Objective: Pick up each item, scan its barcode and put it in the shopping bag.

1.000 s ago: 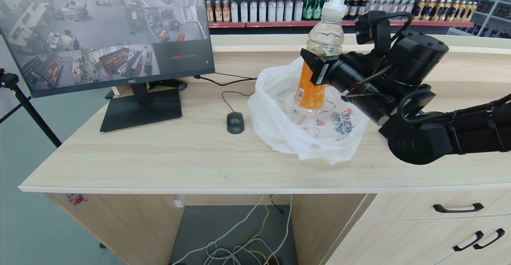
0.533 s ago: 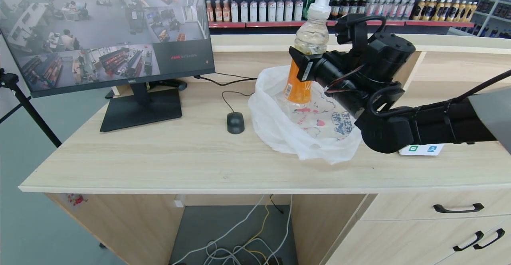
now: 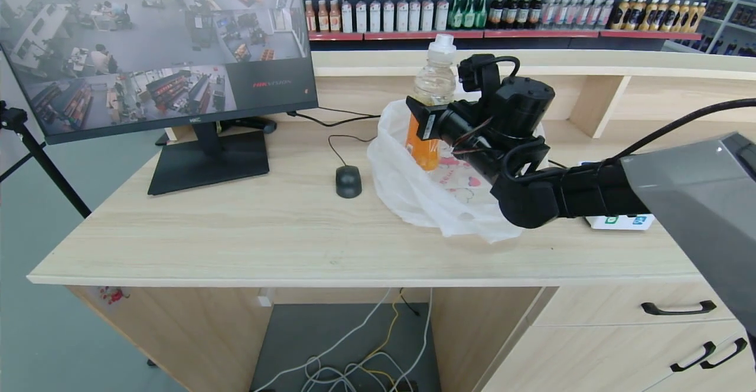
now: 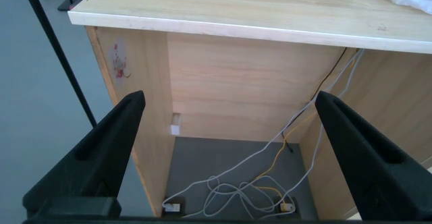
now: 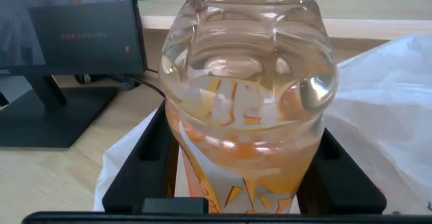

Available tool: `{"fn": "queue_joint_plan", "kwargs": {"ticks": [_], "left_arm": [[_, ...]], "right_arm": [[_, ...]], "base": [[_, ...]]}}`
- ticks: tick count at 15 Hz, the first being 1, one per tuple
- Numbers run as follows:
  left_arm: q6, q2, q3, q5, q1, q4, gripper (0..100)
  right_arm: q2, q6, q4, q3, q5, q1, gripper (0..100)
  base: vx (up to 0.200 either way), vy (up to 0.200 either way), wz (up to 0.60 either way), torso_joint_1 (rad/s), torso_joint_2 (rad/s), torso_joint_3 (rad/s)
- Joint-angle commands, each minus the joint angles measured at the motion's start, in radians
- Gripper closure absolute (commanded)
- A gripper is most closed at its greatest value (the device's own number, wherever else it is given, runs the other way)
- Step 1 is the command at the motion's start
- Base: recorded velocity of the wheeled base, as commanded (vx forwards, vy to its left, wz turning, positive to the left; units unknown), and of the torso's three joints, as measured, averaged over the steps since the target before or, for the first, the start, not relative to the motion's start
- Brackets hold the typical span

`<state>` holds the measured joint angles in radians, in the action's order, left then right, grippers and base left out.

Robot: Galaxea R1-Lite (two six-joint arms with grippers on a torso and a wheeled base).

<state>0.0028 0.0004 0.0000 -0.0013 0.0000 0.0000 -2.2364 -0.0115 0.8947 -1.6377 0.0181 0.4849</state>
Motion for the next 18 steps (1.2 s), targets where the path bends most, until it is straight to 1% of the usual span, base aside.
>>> {"fn": "queue_joint_plan", "kwargs": {"ticks": [1, 4, 15, 18], "left_arm": [[0.0, 0.0, 0.0, 0.0, 0.0, 0.0, 0], [0.0, 0.0, 0.0, 0.0, 0.0, -0.002, 0], [0.0, 0.0, 0.0, 0.0, 0.0, 0.0, 0], [0.0, 0.0, 0.0, 0.0, 0.0, 0.0, 0]], "right_arm": [[-0.028, -0.008, -0.016, -0.031, 0.0, -0.005, 100], [-0.031, -0.031, -0.026, -0.025, 0.002, -0.008, 100], [-0.035, -0.03, -0.025, 0.009, 0.002, -0.017, 100], [-0.034, -0.01, -0.02, 0.052, 0.003, -0.015, 100]], "base": [[0.0, 0.0, 0.0, 0.0, 0.0, 0.0], [0.0, 0.0, 0.0, 0.0, 0.0, 0.0], [0.0, 0.0, 0.0, 0.0, 0.0, 0.0], [0.0, 0.0, 0.0, 0.0, 0.0, 0.0]]}}
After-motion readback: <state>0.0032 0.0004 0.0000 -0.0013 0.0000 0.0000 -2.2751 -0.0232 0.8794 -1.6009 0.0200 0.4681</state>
